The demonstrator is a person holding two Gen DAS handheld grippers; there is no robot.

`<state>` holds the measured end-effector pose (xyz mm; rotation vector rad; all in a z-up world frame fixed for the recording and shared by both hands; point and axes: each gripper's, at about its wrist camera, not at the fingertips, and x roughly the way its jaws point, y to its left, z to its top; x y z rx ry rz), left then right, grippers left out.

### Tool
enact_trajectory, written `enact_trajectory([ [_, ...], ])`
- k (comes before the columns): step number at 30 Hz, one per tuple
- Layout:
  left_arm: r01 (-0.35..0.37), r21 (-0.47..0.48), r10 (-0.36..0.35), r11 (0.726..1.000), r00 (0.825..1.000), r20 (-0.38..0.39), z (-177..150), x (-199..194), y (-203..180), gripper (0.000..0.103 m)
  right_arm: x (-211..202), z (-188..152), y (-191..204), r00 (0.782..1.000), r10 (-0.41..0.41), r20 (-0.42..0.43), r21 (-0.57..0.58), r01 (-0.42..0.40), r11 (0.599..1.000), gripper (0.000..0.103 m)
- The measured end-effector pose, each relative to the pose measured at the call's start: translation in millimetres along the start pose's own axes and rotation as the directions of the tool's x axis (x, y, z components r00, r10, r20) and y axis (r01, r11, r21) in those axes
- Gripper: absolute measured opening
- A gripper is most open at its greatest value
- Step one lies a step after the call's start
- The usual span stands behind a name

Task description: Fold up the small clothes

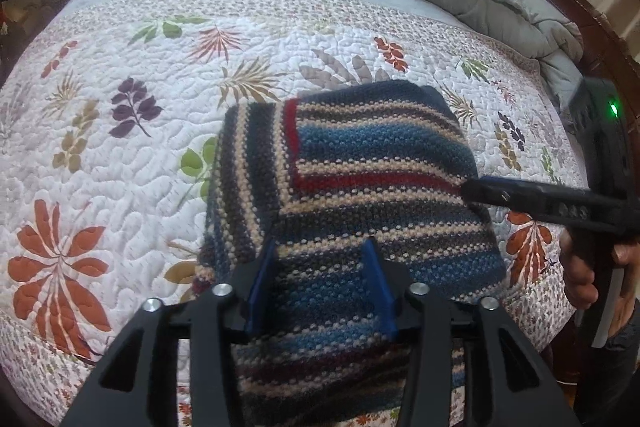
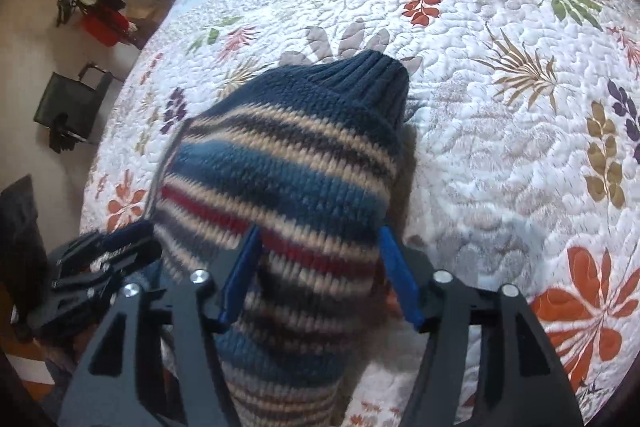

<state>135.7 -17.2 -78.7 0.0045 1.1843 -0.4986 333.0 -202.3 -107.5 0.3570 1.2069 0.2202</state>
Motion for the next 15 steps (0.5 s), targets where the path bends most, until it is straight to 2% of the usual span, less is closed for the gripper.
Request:
enact_trajectory([
  [2,-0.02,-0.015,0.02,1.0,1.0,0.008,1.0,-6.7,6.4,0.058,-6.5,-10.8,4.0,1.0,-0.021,-0.006,-0.016,0.021,1.0,0.063],
  [4,-0.053,-0.022,0.054,0.998,0.998,0.028,0.8,-13.4,14.1,0.071,-9.1,-20.2,8.0,1.0,-0.024,-0.017,-0.03,0.023,0.999,0.067],
  [8,-0.044,-0.034,0.043,0.998,0.999,-0.01,-2.4,-11.2,37.0,0.079,-10.3,-35.0,11.2,0.999,-0.003,-0.032,-0.046,0.002,0.999,0.076],
  [10,-0.001,-0.067,-0.003,0.998,0.999,-0.052,-4.0,-0.5,54.9,0.08,-7.1,-37.4,6.5,0.999,0.028,-0.037,-0.028,-0.029,0.999,0.078],
  [12,0.076,-0.131,-0.088,0.988,0.992,-0.09,-5.0,12.5,71.5,0.08,-1.8,-37.6,-0.5,0.996,0.071,-0.046,0.009,-0.07,0.997,0.079],
  [13,0.129,-0.166,-0.147,0.978,0.983,-0.106,-5.2,20.4,78.2,0.08,1.5,-37.3,-3.1,0.994,0.1,-0.053,0.022,-0.099,0.995,0.079],
  [15,0.186,-0.207,-0.214,0.961,0.969,-0.126,-4.6,32.8,85.2,0.08,6.1,-36.4,-5.2,0.99,0.126,-0.06,0.036,-0.124,0.992,0.08],
])
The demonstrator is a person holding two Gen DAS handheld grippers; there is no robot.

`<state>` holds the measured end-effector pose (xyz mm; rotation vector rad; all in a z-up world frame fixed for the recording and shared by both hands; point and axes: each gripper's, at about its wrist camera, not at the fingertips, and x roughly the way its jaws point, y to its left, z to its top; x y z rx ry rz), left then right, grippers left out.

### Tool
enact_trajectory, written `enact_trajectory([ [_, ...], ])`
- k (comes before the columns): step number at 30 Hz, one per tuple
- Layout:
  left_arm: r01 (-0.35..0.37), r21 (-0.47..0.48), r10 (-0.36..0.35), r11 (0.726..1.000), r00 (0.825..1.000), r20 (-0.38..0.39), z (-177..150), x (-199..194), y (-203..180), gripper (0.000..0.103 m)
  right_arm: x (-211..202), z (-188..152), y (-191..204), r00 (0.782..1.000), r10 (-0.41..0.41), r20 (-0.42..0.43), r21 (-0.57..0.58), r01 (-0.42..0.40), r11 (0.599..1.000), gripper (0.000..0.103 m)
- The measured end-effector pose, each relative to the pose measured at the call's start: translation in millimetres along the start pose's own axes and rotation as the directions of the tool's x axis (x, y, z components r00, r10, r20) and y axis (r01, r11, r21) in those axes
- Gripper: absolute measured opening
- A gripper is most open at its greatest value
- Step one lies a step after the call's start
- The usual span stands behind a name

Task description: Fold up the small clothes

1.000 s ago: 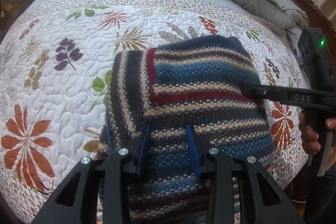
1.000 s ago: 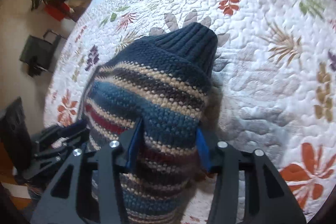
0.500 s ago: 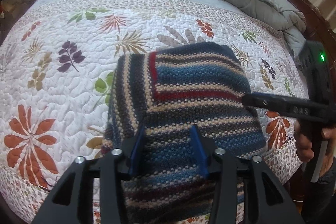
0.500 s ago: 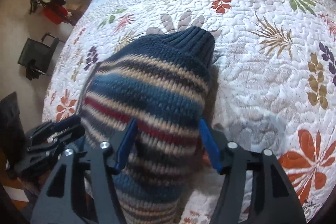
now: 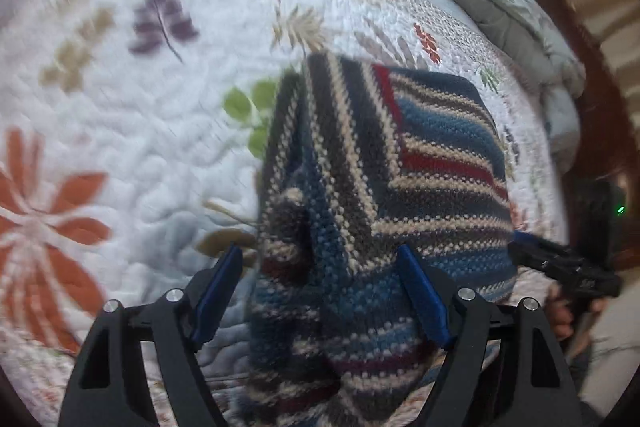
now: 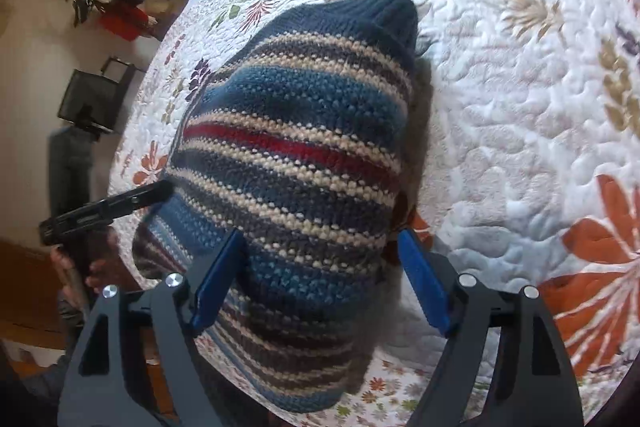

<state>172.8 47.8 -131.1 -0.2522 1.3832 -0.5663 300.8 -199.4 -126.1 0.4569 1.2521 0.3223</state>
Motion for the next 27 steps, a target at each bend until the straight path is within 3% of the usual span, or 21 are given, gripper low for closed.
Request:
enact_trajectory([
  [4,0.097,-0.038,-0.098,0.995,0.995,-0.026,3.7,17.7,9.3,0.085,10.1,2.0,-4.2,0.999,0.038,-0.017,0.016,-0.038,0.999,0.082],
  [9,0.219,-0.128,-0.228,0.967,0.972,-0.063,4.5,35.4,21.9,0.086,23.1,7.3,-4.4,0.997,0.074,-0.031,0.029,-0.074,0.997,0.086],
  [13,0.235,-0.129,-0.246,0.964,0.966,-0.084,2.1,35.2,22.8,0.073,36.1,9.6,-13.2,0.987,0.155,-0.05,0.085,-0.15,0.985,0.086],
  [17,0.242,-0.163,-0.257,0.956,0.963,-0.078,-1.7,32.7,28.7,0.055,44.5,6.0,-21.7,0.966,0.251,-0.059,0.155,-0.24,0.958,0.074],
  [23,0.22,-0.18,-0.223,0.959,0.975,0.002,-14.8,23.9,20.6,0.044,23.6,4.6,-3.9,0.981,0.191,-0.027,0.081,-0.188,0.979,0.048],
  [27,0.26,-0.18,-0.26,0.949,0.965,0.024,-20.9,20.5,4.7,0.042,-4.9,-0.7,1.4,0.986,0.167,0.023,0.045,-0.168,0.985,0.045],
])
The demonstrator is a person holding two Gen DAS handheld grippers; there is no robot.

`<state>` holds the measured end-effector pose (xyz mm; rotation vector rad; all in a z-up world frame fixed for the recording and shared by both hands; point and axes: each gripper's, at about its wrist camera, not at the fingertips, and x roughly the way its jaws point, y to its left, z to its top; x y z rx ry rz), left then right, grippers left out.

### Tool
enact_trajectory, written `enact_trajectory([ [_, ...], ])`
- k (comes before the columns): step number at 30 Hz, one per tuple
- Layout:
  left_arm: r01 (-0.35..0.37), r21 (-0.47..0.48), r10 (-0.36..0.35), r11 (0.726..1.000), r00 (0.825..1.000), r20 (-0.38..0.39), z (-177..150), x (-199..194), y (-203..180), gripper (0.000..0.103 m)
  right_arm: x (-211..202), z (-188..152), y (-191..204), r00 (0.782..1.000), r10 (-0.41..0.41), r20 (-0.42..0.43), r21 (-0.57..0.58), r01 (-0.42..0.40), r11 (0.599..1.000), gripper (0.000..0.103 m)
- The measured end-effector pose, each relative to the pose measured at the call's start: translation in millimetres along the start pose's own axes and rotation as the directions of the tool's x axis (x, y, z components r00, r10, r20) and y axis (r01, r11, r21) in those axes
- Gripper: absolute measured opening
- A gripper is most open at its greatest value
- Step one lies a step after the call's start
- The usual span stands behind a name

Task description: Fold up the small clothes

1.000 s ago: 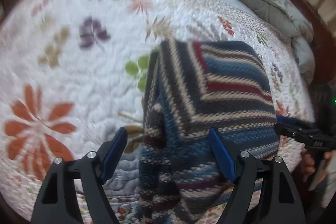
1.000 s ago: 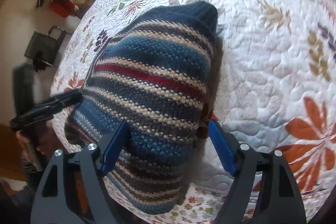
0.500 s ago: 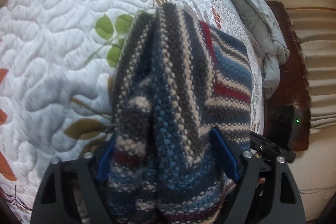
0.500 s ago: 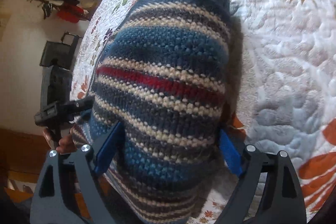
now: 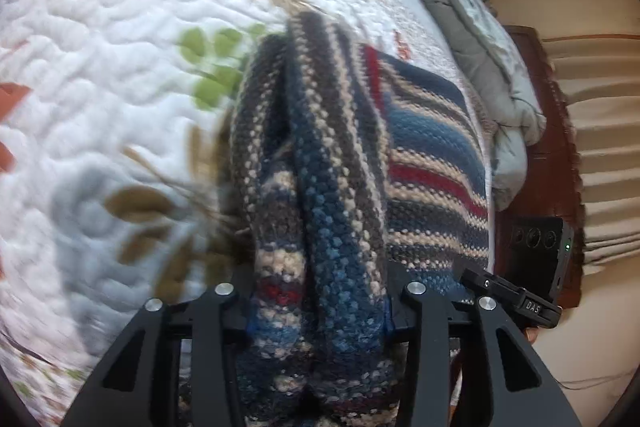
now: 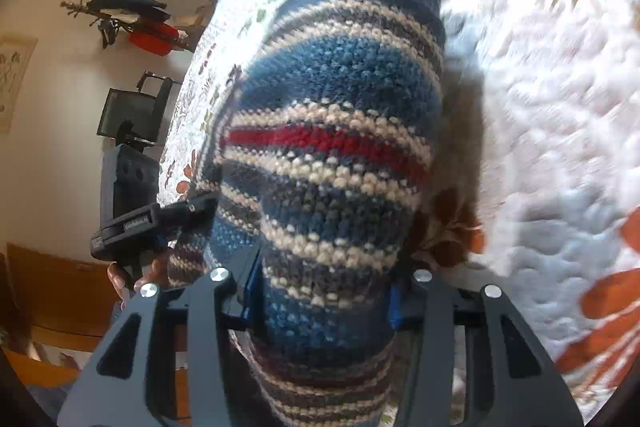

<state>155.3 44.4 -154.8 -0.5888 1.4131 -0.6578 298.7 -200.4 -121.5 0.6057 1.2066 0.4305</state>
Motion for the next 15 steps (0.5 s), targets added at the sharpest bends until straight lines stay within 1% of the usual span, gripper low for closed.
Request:
enact_trajectory([
  [4,0.069,0.018,-0.069,0.997,0.998,0.007,-1.4,14.2,-36.7,0.042,-43.7,1.3,-0.5,0.997,-0.028,0.07,-0.023,0.03,0.999,0.044],
  [5,0.079,0.03,-0.08,0.996,0.997,0.011,0.1,16.4,-44.8,0.042,-56.2,3.0,-3.6,0.995,-0.042,0.087,-0.025,0.044,0.999,0.044],
  [7,0.092,0.073,-0.094,0.993,0.995,0.026,8.3,26.2,-72.5,0.042,-76.0,7.7,-13.1,0.991,-0.055,0.119,-0.021,0.058,0.998,0.044],
  [10,0.085,0.135,-0.09,0.987,0.995,0.034,22.3,41.6,-105.0,0.042,-99.4,21.9,-34.6,0.985,-0.062,0.158,-0.023,0.067,0.998,0.045],
  [11,0.082,0.144,-0.087,0.986,0.996,0.032,28.4,49.7,-112.0,0.042,-102.7,25.3,-41.0,0.984,-0.062,0.165,-0.021,0.066,0.998,0.045],
  [13,0.08,0.126,-0.083,0.989,0.996,0.017,38.2,67.4,-115.8,0.042,-104.4,35.2,-64.9,0.984,-0.064,0.164,0.001,0.065,0.998,0.046],
  [15,0.051,0.112,-0.052,0.992,0.999,0.0,42.4,85.5,-112.1,0.042,-94.3,41.7,-95.5,0.989,-0.063,0.136,0.056,0.055,0.997,0.046],
])
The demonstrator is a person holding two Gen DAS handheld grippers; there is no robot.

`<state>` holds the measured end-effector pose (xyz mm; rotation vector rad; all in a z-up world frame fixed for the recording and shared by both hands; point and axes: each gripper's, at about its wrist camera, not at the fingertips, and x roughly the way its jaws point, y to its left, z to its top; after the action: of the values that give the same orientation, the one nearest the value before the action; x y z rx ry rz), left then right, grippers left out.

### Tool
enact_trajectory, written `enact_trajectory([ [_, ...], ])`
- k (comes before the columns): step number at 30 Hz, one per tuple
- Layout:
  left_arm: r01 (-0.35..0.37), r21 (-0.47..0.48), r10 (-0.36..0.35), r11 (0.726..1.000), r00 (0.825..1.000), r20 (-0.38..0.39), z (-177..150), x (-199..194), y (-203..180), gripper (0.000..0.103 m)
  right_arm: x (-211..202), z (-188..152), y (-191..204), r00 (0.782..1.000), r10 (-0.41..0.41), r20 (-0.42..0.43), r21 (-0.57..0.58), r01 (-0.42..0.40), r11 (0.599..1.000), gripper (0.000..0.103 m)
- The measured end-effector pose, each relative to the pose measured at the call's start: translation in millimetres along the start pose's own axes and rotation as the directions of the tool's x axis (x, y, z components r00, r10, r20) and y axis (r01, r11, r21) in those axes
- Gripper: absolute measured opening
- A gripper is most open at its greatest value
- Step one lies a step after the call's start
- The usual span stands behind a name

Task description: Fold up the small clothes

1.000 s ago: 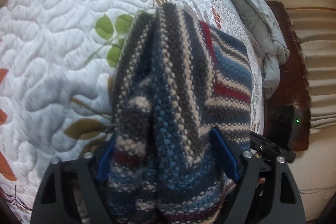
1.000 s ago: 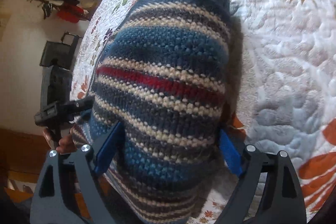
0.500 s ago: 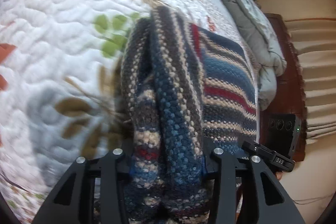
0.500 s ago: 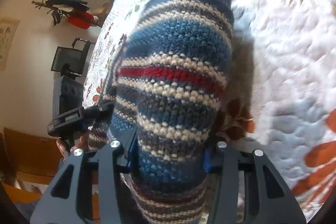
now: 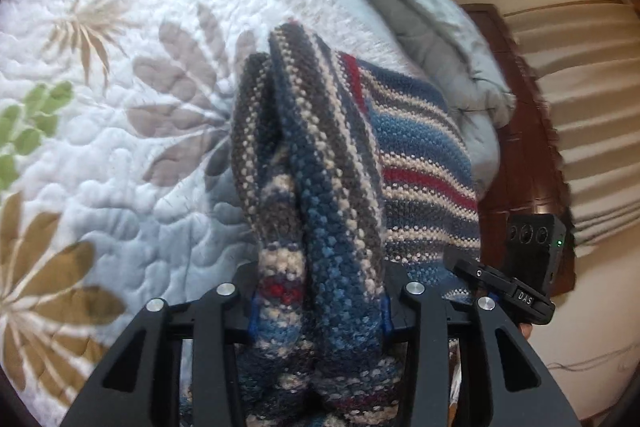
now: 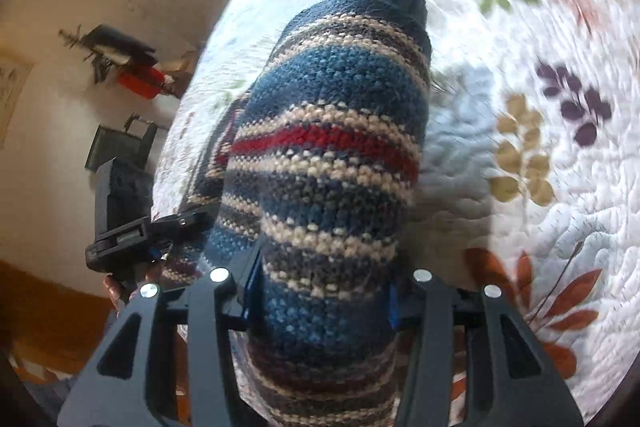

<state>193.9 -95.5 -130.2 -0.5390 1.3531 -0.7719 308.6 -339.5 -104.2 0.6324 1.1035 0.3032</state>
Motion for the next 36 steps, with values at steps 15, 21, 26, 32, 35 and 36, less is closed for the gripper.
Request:
enact_trajectory([
  [15,-0.122,0.088,0.122,0.989,0.993,0.009,-26.8,-27.1,-3.8,0.051,-14.4,-33.7,-31.7,0.993,-0.113,0.018,-0.035,0.114,0.993,0.072],
  [21,-0.244,0.196,0.231,0.95,0.969,0.089,-72.5,-64.3,-35.9,0.054,-40.6,-83.5,-17.4,0.982,-0.191,0.0,-0.074,0.19,0.979,0.072],
  [26,-0.255,0.209,0.234,0.944,0.965,0.117,-103.9,-64.3,-46.2,0.053,-34.5,-111.7,0.2,0.974,-0.228,0.001,-0.061,0.228,0.972,0.072],
  [32,-0.281,0.235,0.255,0.93,0.958,0.134,-123.7,-52.0,-46.9,0.049,-27.0,-117.3,2.2,0.973,-0.23,0.002,-0.039,0.23,0.972,0.071],
  [35,-0.363,0.251,0.337,0.897,0.931,0.141,-122.9,-42.4,-45.6,0.034,-19.9,-117.9,3.4,0.968,-0.249,-0.013,-0.036,0.248,0.968,0.071],
  [36,-0.39,0.238,0.37,0.889,0.92,0.126,-119.8,-37.4,-39.8,0.029,-17.3,-118.6,2.8,0.965,-0.26,-0.022,-0.035,0.26,0.965,0.071],
])
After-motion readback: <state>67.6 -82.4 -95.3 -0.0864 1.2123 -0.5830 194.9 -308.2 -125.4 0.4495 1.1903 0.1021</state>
